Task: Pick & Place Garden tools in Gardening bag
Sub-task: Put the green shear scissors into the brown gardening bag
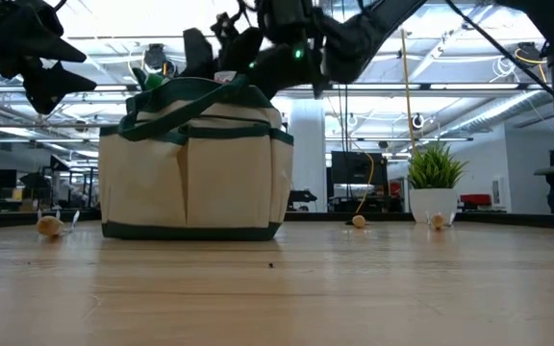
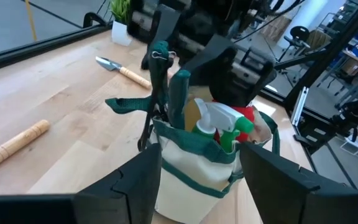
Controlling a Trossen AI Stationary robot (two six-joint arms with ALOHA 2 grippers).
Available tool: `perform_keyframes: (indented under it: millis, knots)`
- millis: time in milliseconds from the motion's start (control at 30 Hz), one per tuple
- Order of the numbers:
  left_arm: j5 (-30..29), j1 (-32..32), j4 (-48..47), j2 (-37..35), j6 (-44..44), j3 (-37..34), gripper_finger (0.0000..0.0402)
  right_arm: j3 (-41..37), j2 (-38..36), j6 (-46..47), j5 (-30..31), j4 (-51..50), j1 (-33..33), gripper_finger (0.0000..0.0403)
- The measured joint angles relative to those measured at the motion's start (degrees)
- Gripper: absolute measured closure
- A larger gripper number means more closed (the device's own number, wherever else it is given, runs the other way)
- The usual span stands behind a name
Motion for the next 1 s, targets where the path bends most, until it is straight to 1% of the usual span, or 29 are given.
perform_keyframes:
  millis: [100, 200, 333, 467, 733, 833, 1000]
  knots:
    - [-0.02, 0.00, 0.01, 0.00, 0.00, 0.00, 0.0176, -0.01, -2.38, -4.50, -0.06, -4.60, 0.00, 0.0259]
    - [-0.48, 0.00, 0.02, 0.00, 0.11, 0.00, 0.0176, -0.01, -4.02, -7.26, -0.10, -4.86, 0.00, 0.0262]
    - [-1.05, 0.00, 0.06, 0.00, -0.02, 0.00, 0.0176, 0.06, -5.03, -6.37, -0.12, -6.05, -0.91, 0.0260]
    - [-1.03, 0.00, 0.08, 0.00, -0.26, 0.00, 0.0176, 0.06, -5.08, -3.22, -0.38, -8.08, -2.43, 0.0247]
    - [-1.03, 0.00, 0.07, 0.00, -1.09, 0.00, 0.0176, 0.03, -5.05, 2.90, -12.08, -7.21, -4.17, 0.0190]
    - [-1.04, 0.00, 0.07, 0.00, -1.18, 0.00, 0.0176, 0.37, -5.03, 3.45, -14.85, -7.18, -4.22, 0.0174]
    - [-1.05, 0.00, 0.07, 0.00, -1.35, 0.00, 0.0176, 1.52, -5.03, 3.40, -15.16, -7.34, -4.52, 0.0165]
